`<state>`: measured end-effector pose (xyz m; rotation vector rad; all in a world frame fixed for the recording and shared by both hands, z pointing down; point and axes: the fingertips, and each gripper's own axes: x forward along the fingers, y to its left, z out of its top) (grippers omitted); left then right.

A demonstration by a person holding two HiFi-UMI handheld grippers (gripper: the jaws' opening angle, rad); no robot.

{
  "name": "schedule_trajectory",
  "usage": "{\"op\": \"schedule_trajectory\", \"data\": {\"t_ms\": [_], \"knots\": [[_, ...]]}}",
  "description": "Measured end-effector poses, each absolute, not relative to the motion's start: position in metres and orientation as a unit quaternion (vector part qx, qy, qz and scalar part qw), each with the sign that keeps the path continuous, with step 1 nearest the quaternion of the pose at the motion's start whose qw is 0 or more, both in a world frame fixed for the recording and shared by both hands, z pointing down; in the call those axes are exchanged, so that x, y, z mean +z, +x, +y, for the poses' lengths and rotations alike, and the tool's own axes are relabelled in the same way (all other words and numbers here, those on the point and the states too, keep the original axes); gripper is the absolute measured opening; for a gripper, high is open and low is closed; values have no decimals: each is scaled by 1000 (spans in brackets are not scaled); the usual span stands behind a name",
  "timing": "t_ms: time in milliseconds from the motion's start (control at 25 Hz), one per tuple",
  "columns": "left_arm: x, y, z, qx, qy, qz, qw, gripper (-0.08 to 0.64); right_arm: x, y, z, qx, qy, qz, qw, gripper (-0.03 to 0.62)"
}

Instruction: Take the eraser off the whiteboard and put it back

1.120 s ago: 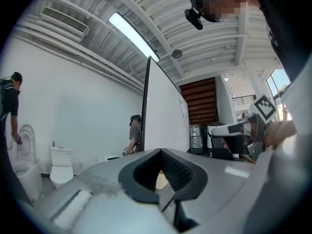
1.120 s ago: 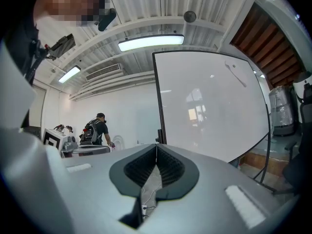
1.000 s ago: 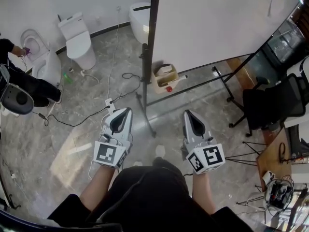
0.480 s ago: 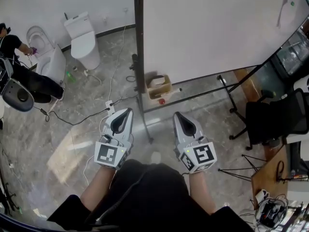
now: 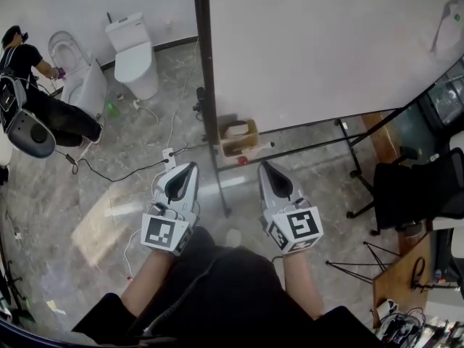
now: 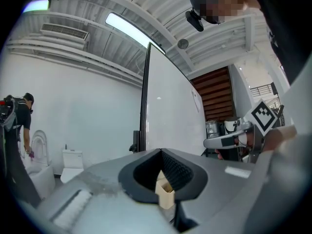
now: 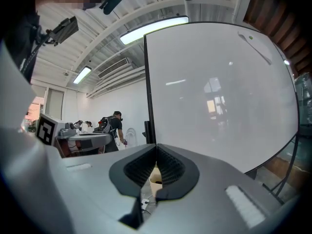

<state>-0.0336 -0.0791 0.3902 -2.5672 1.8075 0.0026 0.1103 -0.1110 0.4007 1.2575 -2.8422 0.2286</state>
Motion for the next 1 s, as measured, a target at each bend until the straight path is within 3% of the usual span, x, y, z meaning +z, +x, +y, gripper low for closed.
{"op": "schedule_trajectory", "data": {"t_ms": [640, 1000], "knots": [[386, -65, -116, -5, -851, 526, -2, 6, 423, 77, -150, 70, 466, -881, 37, 47], [389, -70, -128, -8, -867, 498, -4, 6, 456, 59, -173, 96, 477, -871, 66, 185]]}}
